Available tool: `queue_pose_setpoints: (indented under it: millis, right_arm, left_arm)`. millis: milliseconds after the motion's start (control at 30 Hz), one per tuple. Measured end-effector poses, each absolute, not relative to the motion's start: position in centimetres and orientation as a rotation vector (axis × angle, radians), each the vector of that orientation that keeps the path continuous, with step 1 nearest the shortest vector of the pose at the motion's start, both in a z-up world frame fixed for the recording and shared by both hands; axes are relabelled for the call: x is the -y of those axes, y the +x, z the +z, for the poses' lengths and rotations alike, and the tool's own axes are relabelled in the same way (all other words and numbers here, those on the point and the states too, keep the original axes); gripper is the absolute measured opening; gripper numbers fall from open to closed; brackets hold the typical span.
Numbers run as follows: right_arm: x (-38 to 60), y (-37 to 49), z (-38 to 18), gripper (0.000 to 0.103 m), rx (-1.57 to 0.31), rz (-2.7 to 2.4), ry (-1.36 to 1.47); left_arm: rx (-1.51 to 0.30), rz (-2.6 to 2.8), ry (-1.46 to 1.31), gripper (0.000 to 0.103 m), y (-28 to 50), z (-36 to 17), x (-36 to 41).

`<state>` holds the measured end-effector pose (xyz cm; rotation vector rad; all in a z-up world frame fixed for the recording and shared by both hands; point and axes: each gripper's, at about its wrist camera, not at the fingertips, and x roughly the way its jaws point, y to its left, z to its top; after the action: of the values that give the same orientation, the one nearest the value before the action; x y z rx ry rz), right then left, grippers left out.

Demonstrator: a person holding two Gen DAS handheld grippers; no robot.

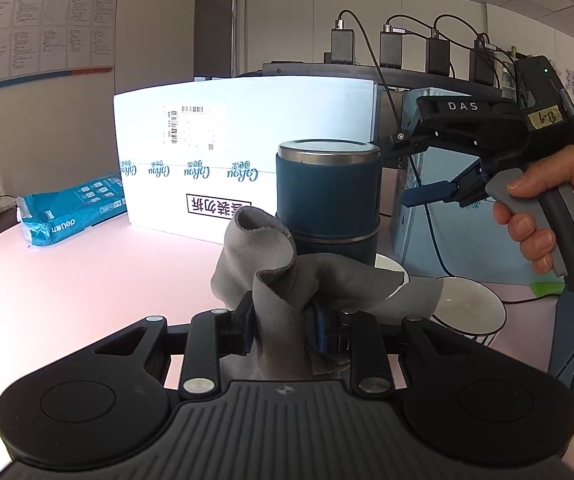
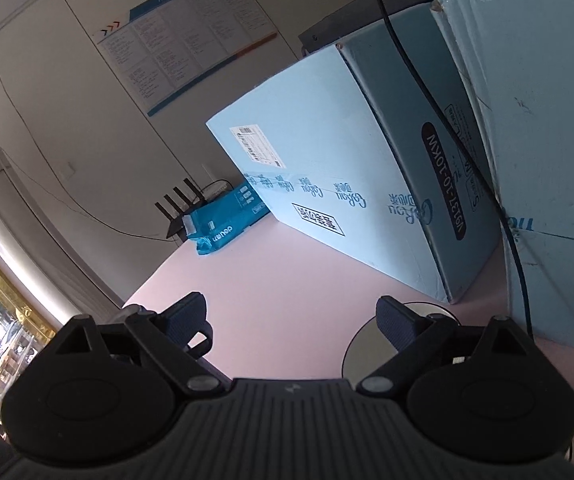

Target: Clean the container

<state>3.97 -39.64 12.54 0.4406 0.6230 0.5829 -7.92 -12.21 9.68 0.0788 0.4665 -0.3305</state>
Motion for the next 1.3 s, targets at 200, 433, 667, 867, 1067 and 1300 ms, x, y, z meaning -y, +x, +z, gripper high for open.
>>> queue_pose_setpoints:
  millis: [200, 433, 667, 867, 1067, 1300]
  right_arm:
    - [38.0, 1.6, 14.9, 0.097, -0.501, 0.886, 0.052]
    - [34.8, 2.2, 17.3, 0.098, -0.443, 1.135, -0.327]
    - [31.6, 4.5, 16.7, 0.098, -0.517, 1.322, -0.516]
    - [32.2, 4.7, 16.8, 0.081, -0.598, 1.280, -0.370]
    - [32.6, 2.8, 17.4, 0.080, -0.661, 1.106, -0.268]
    - [31.4, -0.2, 17.5, 0.080, -0.709, 0.746, -0.107]
  left_arm:
    - [-0.465, -0.333, 0.067, 0.023, -8.3, 9.4, 11.7]
    - [-0.492, -0.337, 0.058, 0.023, -8.0, 9.0, 11.3]
    - [-0.512, -0.350, 0.083, 0.024, -7.6, 8.8, 11.5]
    - [-0.522, -0.360, 0.085, 0.026, -7.4, 8.4, 11.1]
    - [-0.513, -0.370, 0.051, 0.027, -7.2, 8.0, 10.3]
    - [-0.493, -0.409, 0.049, 0.029, -7.3, 7.8, 10.1]
